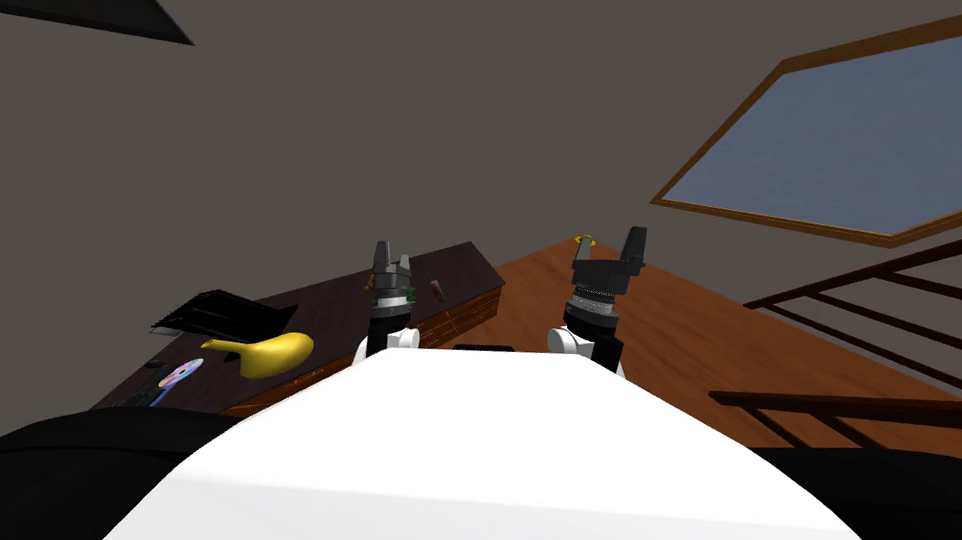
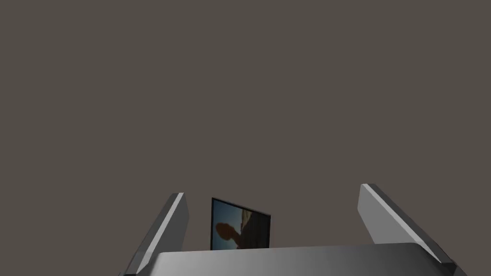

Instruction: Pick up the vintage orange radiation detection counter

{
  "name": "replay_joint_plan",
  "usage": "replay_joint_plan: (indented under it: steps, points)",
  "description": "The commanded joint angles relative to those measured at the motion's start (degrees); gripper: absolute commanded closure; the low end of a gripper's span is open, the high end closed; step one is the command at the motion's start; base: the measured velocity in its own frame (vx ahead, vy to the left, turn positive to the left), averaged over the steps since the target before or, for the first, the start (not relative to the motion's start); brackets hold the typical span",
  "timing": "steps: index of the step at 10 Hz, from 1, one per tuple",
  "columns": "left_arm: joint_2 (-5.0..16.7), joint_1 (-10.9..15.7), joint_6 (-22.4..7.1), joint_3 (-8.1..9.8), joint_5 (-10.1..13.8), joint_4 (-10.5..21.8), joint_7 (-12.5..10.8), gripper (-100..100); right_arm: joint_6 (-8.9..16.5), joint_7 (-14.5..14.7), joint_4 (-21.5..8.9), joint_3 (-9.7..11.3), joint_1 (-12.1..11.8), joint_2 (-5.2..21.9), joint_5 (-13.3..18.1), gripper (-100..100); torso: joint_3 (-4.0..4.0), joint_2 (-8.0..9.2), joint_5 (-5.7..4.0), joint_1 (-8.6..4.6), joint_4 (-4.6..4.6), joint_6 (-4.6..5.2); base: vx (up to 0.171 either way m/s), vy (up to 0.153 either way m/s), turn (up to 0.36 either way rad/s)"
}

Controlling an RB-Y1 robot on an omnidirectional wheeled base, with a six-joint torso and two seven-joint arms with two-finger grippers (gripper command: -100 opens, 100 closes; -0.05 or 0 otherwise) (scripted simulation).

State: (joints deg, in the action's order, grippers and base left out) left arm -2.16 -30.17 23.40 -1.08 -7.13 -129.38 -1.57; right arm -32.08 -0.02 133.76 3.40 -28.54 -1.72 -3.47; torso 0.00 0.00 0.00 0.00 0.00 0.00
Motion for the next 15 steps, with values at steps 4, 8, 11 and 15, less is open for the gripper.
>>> replay_joint_plan:
  steps: [4,8,11,15]
  points:
    - [5.8,-0.8,-1.7,-0.62,-0.7,2.0,-0.3,-100,0.0,0.0,0.0,0.0,0.0,0.0,0.0,0,0.15,0.26,-0.04,-0.2,0.05,0.0,-0.063,-0.049,0.03]
    - [9.4,-1.5,-5.2,-1.44,-1.9,5.6,-0.3,-100,0.0,0.0,0.0,0.0,0.0,0.0,0.0,0,0.17,0.29,-0.08,-0.37,0.06,0.01,-0.077,-0.101,0.035]
    - [11.1,-2.0,-9.1,-1.92,-3.0,9.4,0.1,-100,0.0,0.0,0.0,0.0,0.0,0.0,0.0,0,0.15,0.25,-0.12,-0.54,0.06,0.0,-0.063,-0.137,0.029]
    - [13.3,-2.4,-15.5,-2.06,-4.5,15.4,1.4,-100,0.0,0.0,0.0,0.0,0.0,0.0,0.0,0,0.09,0.14,-0.1,-0.41,0.04,0.0,-0.035,-0.111,0.013]
